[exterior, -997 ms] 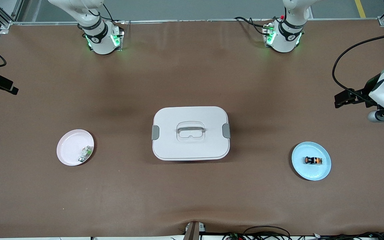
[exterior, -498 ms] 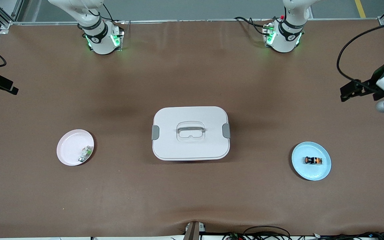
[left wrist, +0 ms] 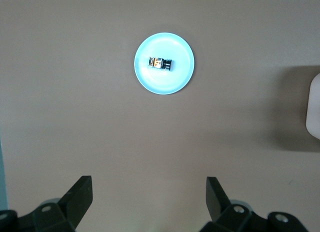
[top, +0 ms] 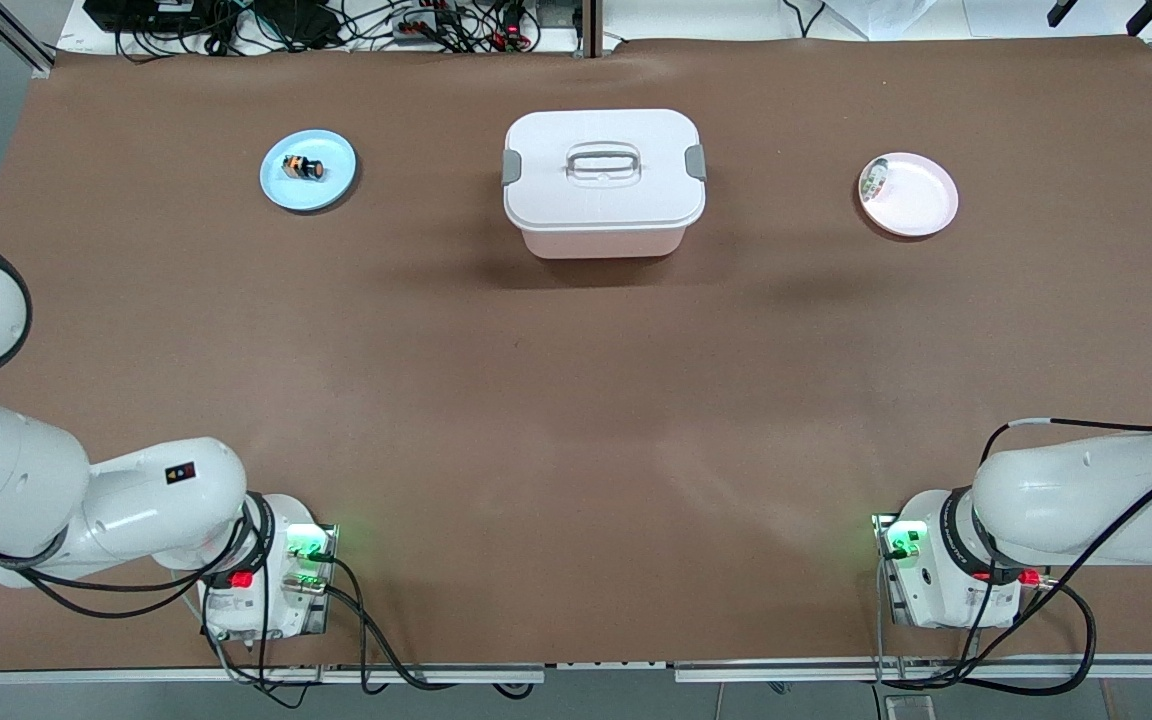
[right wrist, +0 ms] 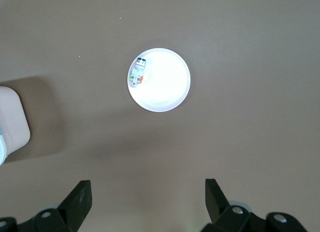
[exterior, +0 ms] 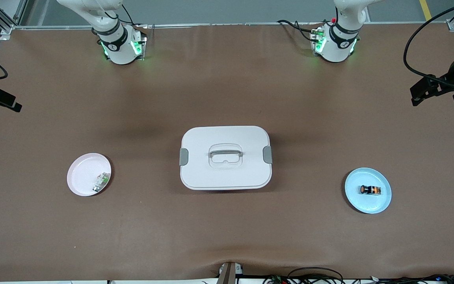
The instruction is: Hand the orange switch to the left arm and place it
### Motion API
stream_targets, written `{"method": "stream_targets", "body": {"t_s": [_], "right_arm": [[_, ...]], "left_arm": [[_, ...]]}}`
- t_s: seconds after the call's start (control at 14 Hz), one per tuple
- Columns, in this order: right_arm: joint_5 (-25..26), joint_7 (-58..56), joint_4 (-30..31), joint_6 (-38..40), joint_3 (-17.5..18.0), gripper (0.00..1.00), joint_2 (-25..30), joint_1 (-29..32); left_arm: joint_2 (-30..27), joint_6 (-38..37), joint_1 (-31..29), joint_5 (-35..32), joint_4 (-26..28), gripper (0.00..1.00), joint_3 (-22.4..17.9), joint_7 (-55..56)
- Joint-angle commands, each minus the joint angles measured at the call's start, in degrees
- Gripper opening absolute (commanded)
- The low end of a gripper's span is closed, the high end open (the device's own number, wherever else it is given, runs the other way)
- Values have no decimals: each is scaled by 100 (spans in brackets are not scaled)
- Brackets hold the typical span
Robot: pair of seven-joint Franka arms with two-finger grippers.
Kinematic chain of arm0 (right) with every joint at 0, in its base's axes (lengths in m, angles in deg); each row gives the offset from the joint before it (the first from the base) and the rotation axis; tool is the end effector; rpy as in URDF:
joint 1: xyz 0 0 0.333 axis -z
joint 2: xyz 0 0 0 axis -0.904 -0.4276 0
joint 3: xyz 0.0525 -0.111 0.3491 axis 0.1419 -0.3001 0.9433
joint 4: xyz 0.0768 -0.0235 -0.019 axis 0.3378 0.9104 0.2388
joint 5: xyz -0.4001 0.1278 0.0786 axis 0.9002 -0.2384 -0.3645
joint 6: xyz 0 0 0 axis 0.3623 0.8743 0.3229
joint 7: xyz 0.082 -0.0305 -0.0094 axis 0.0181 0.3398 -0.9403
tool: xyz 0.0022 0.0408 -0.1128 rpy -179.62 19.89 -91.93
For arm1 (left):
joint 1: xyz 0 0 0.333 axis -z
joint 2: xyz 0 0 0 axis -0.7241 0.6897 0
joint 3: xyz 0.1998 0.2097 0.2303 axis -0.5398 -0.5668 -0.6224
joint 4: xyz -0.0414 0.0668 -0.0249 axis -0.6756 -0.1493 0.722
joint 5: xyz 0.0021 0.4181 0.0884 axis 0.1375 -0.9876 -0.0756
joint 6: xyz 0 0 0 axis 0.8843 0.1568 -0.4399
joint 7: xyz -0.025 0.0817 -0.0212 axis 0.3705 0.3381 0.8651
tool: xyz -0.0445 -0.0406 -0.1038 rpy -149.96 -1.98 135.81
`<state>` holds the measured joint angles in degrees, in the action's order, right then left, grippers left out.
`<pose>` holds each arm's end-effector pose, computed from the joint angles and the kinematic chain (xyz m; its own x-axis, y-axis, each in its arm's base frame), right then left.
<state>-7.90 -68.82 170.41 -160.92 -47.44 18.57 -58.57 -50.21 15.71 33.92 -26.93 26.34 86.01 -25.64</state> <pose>0.5846 -0.0720 0.6642 0.9862 -0.1593 -0.0444 -0.1612 -0.9861 -0.0414 0.5879 -0.0468 0.6978 0.9997 0.0222 0.0126 0.0235 -0.9938 -0.1086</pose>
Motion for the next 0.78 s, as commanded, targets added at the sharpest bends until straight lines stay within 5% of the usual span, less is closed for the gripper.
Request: {"method": "stream_targets", "body": {"t_s": [0.0, 0.71], "right_arm": [[62, 10, -162, 93, 38, 100, -85, 30], [62, 10, -162, 93, 38, 100, -77, 21]], "left_arm": [[-569, 239, 895, 398, 645, 100, -1115, -25], [-1211, 230, 1326, 478, 1270, 100, -1371, 256]]}}
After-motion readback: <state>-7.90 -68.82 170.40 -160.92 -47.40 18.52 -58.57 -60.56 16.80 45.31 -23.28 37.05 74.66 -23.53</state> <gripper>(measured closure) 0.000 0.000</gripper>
